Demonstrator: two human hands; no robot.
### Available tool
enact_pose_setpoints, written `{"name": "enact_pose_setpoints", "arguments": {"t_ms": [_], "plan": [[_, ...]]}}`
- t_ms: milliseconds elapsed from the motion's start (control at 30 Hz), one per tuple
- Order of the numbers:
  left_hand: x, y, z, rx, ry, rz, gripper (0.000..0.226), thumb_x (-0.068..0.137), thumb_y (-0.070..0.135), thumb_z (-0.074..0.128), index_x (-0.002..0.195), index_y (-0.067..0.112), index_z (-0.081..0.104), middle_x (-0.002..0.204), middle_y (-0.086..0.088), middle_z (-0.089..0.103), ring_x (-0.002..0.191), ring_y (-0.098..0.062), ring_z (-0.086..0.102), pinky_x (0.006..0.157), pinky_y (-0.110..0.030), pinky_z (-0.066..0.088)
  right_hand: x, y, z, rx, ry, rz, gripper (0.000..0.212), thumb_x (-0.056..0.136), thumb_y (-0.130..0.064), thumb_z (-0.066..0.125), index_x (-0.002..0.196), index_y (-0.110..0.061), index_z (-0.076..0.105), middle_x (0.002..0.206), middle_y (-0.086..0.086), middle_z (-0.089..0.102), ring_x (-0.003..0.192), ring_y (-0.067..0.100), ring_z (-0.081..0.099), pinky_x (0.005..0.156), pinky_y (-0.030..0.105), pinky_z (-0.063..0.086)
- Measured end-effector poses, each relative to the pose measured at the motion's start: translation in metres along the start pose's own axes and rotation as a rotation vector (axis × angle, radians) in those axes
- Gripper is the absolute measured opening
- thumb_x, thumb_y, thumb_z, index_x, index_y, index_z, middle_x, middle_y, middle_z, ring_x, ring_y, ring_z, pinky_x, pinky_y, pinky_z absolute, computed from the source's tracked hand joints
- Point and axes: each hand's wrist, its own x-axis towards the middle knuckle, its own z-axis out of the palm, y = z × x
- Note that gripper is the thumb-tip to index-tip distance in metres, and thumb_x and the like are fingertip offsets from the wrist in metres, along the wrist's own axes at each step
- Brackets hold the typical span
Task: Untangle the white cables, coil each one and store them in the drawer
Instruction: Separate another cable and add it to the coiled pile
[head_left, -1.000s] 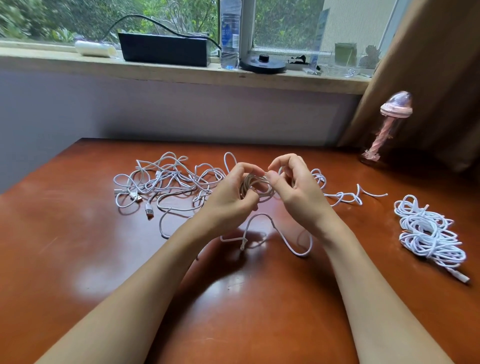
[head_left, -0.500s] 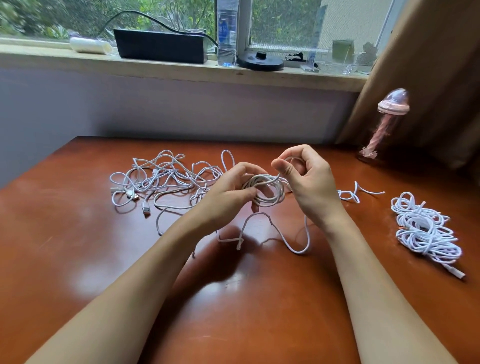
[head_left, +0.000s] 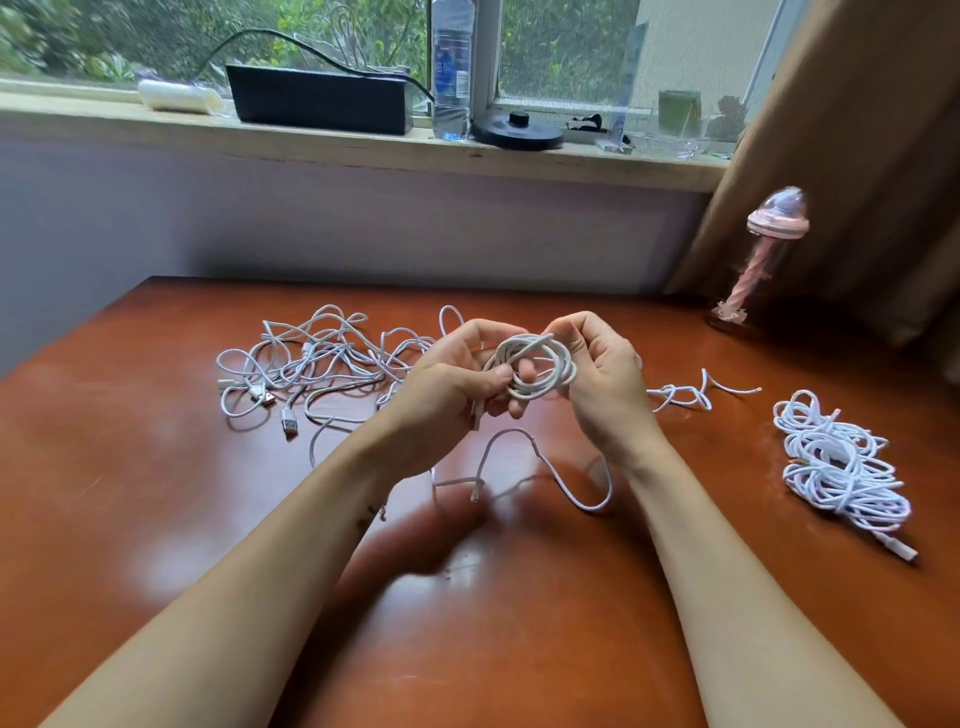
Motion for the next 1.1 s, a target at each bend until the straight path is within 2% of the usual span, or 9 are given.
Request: {"name": "enact_pose_setpoints", "arguments": {"t_ms": [100, 267, 400, 533, 600, 700, 833, 933, 1100], "plan": [[0.001, 0.003, -0.002, -0.078, 0.061, 0.035, 0.035, 0.083, -0.009, 0.053, 0.116, 0.001, 0.055, 0.084, -0.010, 0.066, 0.063, -0.023, 0.059, 0.067, -0.035, 0.040, -0.002, 0.000, 0.002, -0.063, -0.056, -0.025, 0.020, 0.108, -0.020, 0.049, 0.098, -0.009, 0.062, 0.070, -0.007, 0.060, 0.058, 0.002, 0.047, 0.057, 0.019, 0.039], [0.002, 0.004, -0.003, -0.068, 0.199, 0.090, 0.025, 0.098, -0.010, 0.047, 0.118, 0.004, 0.054, 0.087, -0.006, 0.072, 0.064, -0.021, 0.063, 0.064, -0.026, 0.048, -0.005, 0.003, 0.007, -0.253, -0.167, -0.085, 0.020, 0.108, -0.025, 0.050, 0.109, -0.015, 0.067, 0.087, -0.001, 0.070, 0.077, 0.005, 0.060, 0.073, 0.034, 0.050], [0.005, -0.001, -0.005, 0.012, 0.309, 0.142, 0.024, 0.099, -0.010, 0.050, 0.119, 0.002, 0.052, 0.096, -0.010, 0.072, 0.072, -0.018, 0.068, 0.062, -0.024, 0.053, -0.009, -0.001, 0.013, -0.228, -0.231, -0.061, 0.022, 0.105, -0.021, 0.054, 0.119, -0.015, 0.070, 0.076, -0.025, 0.067, 0.069, -0.006, 0.059, 0.068, 0.012, 0.042], [0.007, -0.007, -0.003, 0.119, 0.408, 0.195, 0.025, 0.097, -0.012, 0.053, 0.111, 0.009, 0.053, 0.091, -0.003, 0.075, 0.080, -0.015, 0.072, 0.062, -0.025, 0.057, -0.012, -0.001, 0.016, -0.338, -0.254, -0.076, 0.016, 0.104, -0.024, 0.055, 0.098, -0.027, 0.070, 0.064, -0.010, 0.058, 0.060, 0.004, 0.047, 0.062, 0.027, 0.042], [0.007, -0.008, -0.002, 0.200, 0.463, 0.222, 0.026, 0.096, -0.013, 0.054, 0.109, 0.010, 0.053, 0.099, -0.008, 0.073, 0.084, -0.015, 0.072, 0.062, -0.026, 0.058, -0.013, -0.002, 0.018, -0.385, -0.265, -0.077, 0.021, 0.104, -0.021, 0.054, 0.089, -0.032, 0.065, 0.060, -0.015, 0.057, 0.058, 0.002, 0.048, 0.061, 0.022, 0.038], [0.008, -0.008, -0.002, 0.308, 0.529, 0.249, 0.025, 0.095, -0.013, 0.055, 0.111, 0.006, 0.054, 0.105, -0.017, 0.067, 0.074, -0.009, 0.070, 0.056, -0.020, 0.053, -0.013, -0.001, 0.020, -0.429, -0.276, -0.077, 0.019, 0.102, -0.016, 0.054, 0.101, -0.019, 0.073, 0.058, -0.020, 0.054, 0.058, 0.000, 0.050, 0.060, 0.015, 0.034], [0.007, -0.005, -0.004, 0.385, 0.569, 0.242, 0.023, 0.095, -0.010, 0.056, 0.113, 0.004, 0.054, 0.098, -0.017, 0.064, 0.058, -0.006, 0.066, 0.053, -0.016, 0.050, -0.013, 0.000, 0.022, -0.484, -0.277, -0.115, 0.020, 0.101, -0.017, 0.053, 0.097, -0.017, 0.072, 0.063, -0.012, 0.054, 0.062, 0.008, 0.048, 0.064, 0.030, 0.041], [0.007, -0.004, -0.006, 0.395, 0.601, 0.239, 0.023, 0.094, -0.009, 0.058, 0.109, 0.009, 0.057, 0.099, -0.019, 0.065, 0.059, -0.007, 0.067, 0.053, -0.018, 0.050, -0.014, -0.001, 0.024, -0.538, -0.260, -0.138, 0.023, 0.100, -0.026, 0.051, 0.105, -0.021, 0.074, 0.072, -0.008, 0.062, 0.071, 0.016, 0.055, 0.071, 0.041, 0.050], [0.009, -0.008, -0.007, 0.409, 0.709, 0.269, 0.023, 0.092, -0.001, 0.066, 0.101, 0.019, 0.059, 0.096, -0.011, 0.066, 0.074, -0.019, 0.072, 0.058, -0.024, 0.055, -0.017, -0.009, 0.026, -0.616, -0.249, -0.120, 0.042, 0.091, -0.054, 0.038, 0.102, -0.027, 0.069, 0.079, -0.004, 0.070, 0.082, 0.022, 0.063, 0.074, 0.043, 0.052]]}}
